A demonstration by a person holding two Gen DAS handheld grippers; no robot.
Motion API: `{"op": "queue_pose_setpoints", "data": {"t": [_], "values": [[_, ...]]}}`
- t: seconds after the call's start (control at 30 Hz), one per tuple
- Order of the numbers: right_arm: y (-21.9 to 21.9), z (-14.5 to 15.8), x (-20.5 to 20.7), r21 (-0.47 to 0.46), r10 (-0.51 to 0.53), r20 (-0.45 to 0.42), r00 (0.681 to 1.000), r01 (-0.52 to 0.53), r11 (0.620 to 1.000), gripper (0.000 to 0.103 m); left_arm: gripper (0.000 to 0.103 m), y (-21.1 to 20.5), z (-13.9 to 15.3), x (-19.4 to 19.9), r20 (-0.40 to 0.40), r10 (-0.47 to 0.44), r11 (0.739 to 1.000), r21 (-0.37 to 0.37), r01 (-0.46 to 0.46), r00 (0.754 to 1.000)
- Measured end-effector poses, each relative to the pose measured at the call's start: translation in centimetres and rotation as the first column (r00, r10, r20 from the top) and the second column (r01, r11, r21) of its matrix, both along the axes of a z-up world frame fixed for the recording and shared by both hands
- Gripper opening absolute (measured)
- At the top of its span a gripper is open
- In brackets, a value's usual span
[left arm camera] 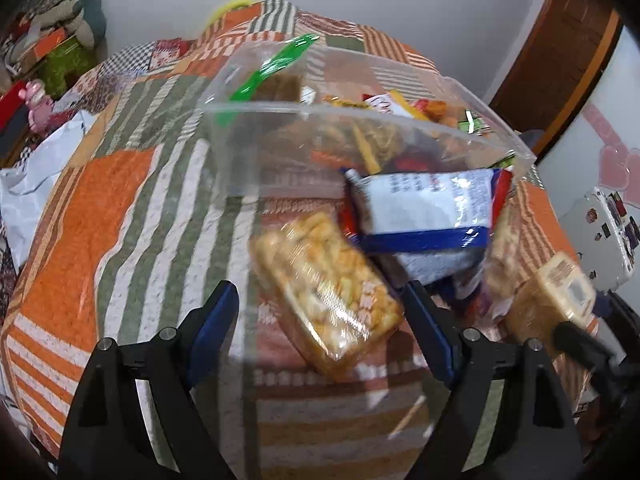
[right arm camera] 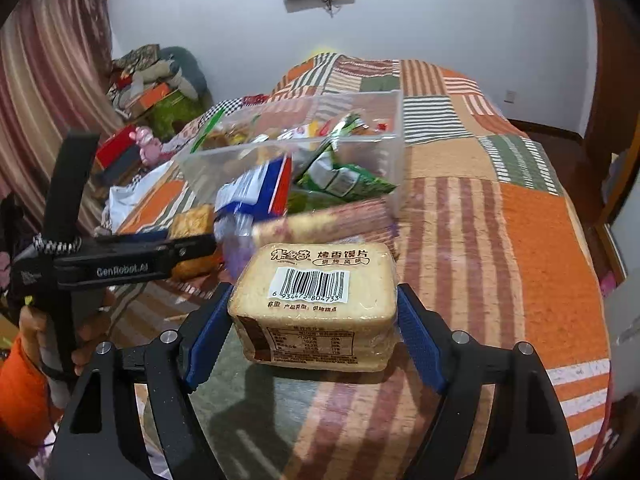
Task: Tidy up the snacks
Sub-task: 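Grasp the cracker pack with the left tool while the right tool grasps the square bread-biscuit pack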
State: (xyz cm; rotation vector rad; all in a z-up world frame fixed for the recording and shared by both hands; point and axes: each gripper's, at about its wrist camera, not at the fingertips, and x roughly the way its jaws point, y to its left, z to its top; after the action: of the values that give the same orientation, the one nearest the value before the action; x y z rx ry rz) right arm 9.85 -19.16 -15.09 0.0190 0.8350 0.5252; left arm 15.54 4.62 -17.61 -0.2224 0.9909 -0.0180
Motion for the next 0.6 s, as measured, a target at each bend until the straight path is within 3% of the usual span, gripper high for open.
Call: {"op": "queue_pose_setpoints", "data": {"t": [0.23, 0.4, 0.5, 0.6], "values": [[-0.7, 0.9, -0.1, 0.028, -0.018, 0.022, 1.0, 0.017, 0.999, 0.077, 0.084, 2.5, 0.0, -1.8, -0.004, 0.018, 1.0, 0.02, -0.018, 1.0], [-0.9, 1.0, 0.2, 0.032, -0.024, 0.019, 1.0, 0.023, 0.999, 0.077, 0.08, 1.7, 0.5, -1.0, 0.016, -0.021, 1.0, 0.0, 0.021, 1.0], [-1.0, 0.8, 0.3, 0.035, -0.028, 0.008, 1.0, 0.027, 0.999, 0.077, 0.064, 1.0, 0.0, 0.6, -0.007, -0.037, 0.999, 0.003, 0.037, 0.999], [-1.1, 1.0, 0.5, 0.031, -0.035, 0.01, 0.999, 0.035, 0.999, 0.077, 0.057, 0.8, -0.5, 1.6, -0.015, -0.028, 0.999, 0.018, 0.028, 0.999]]}}
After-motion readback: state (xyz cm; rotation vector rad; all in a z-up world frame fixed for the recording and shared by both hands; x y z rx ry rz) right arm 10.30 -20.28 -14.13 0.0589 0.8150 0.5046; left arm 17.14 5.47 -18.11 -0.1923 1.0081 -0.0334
